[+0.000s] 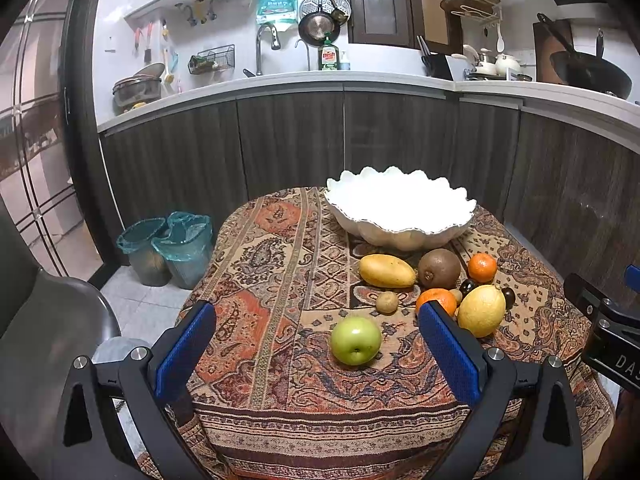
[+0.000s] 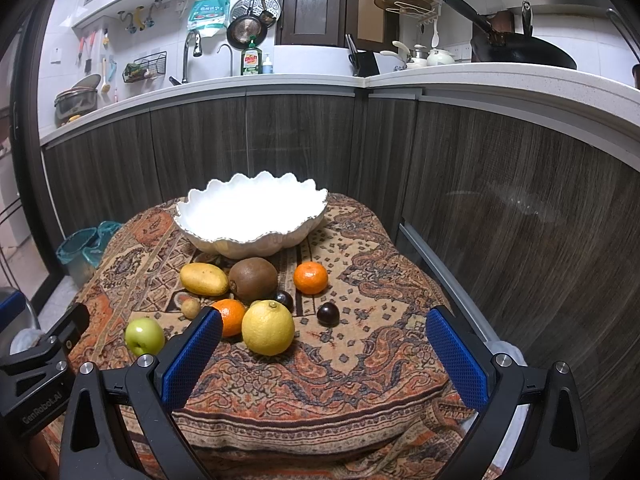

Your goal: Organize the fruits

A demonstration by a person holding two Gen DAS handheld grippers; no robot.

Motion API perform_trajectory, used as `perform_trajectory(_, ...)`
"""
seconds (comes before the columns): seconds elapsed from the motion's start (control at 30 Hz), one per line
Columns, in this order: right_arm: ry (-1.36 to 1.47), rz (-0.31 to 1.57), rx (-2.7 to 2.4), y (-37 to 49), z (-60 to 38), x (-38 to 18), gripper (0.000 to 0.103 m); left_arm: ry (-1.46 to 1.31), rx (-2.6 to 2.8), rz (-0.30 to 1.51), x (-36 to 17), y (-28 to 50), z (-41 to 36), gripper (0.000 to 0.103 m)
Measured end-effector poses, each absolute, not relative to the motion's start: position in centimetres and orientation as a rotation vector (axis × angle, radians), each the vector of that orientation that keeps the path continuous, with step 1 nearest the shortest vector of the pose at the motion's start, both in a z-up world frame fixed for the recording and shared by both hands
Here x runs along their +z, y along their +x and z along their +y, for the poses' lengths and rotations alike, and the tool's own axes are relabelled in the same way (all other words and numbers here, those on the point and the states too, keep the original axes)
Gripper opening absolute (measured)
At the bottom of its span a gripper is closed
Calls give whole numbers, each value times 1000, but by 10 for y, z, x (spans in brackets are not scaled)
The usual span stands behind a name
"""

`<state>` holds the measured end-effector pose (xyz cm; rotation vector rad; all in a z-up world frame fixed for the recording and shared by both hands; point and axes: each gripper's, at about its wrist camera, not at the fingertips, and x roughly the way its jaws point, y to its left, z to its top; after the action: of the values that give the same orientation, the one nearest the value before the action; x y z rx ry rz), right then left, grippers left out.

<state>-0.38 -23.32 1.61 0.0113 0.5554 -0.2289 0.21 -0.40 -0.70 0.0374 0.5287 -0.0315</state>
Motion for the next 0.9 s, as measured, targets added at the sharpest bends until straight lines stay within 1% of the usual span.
perform_trajectory(0.3,8,564,-221,4,-233,12,103,31,-59,541,-13,9,-3,103)
perform_trajectory(0.9,-1,654,-196,37,-230,-22,103,34,-99,650,-49,46,-10,103)
